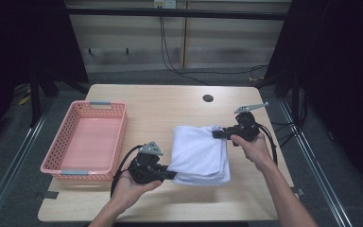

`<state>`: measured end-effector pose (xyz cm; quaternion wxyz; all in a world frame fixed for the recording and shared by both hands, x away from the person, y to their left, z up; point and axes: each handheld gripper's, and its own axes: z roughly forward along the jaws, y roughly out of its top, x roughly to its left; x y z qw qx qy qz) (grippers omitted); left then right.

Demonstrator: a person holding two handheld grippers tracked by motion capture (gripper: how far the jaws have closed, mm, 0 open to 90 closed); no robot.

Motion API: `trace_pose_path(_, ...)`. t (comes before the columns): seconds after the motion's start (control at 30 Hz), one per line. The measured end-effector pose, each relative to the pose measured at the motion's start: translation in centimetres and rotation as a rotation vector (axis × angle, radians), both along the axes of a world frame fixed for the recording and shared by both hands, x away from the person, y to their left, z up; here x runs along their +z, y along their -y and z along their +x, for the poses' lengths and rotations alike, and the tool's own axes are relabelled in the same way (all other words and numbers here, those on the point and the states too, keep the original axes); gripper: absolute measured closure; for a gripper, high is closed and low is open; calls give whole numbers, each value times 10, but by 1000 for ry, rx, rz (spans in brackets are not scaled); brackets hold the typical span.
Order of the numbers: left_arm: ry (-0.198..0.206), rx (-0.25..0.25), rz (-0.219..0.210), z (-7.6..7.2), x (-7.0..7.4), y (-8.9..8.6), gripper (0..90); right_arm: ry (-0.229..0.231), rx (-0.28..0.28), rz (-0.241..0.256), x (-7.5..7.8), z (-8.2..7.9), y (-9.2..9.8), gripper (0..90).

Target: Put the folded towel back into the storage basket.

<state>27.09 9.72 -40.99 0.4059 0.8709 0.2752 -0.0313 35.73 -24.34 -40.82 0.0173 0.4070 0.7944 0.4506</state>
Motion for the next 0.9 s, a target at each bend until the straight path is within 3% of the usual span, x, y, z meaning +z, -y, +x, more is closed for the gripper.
trace_pose_path(0.5, 17, 35, 17, 4, 13, -24, 743, -15, 50, 2, 14, 19, -26, 753)
trace_pose_path(0.9, 22, 91, -9, 4, 19, -51, 743, -10, 95, 17, 26, 36, -54, 755)
